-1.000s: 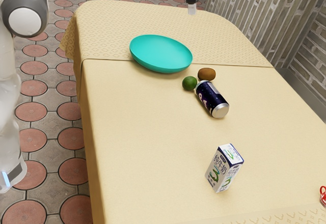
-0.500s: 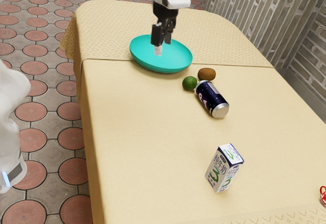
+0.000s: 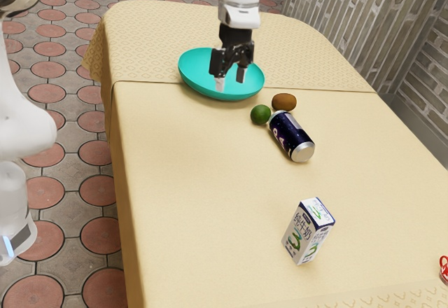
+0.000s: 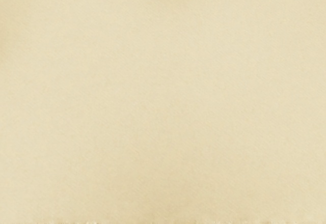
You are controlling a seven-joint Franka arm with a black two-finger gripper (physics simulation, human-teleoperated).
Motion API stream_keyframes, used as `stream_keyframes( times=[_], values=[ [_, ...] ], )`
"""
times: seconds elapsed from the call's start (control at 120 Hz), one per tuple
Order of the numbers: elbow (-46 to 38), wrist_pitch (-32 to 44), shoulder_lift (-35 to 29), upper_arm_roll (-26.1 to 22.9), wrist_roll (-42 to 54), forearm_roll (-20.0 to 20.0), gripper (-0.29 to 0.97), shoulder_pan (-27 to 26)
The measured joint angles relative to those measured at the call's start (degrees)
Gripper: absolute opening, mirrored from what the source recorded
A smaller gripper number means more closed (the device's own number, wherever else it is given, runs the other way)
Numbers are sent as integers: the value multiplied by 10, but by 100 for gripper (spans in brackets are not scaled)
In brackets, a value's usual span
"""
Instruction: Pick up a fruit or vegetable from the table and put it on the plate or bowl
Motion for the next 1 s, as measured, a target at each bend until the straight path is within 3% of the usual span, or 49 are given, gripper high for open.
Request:
stream_keyframes(
  times=[0.1,0.217,0.342,0.433,0.583,0.75,0.875,1.0],
  values=[
    [12,-6,-23,52,33,2,66,-16],
    [72,-7,-35,184,80,3,66,-147],
    [81,7,-33,218,128,4,66,-187],
    [80,33,-28,278,165,10,66,-247],
    [87,63,-6,333,214,14,66,-262],
    [101,78,-6,354,258,16,66,-264],
    [110,86,-16,413,286,17,66,-320],
    [118,100,-24,452,308,20,66,-343]
  ],
)
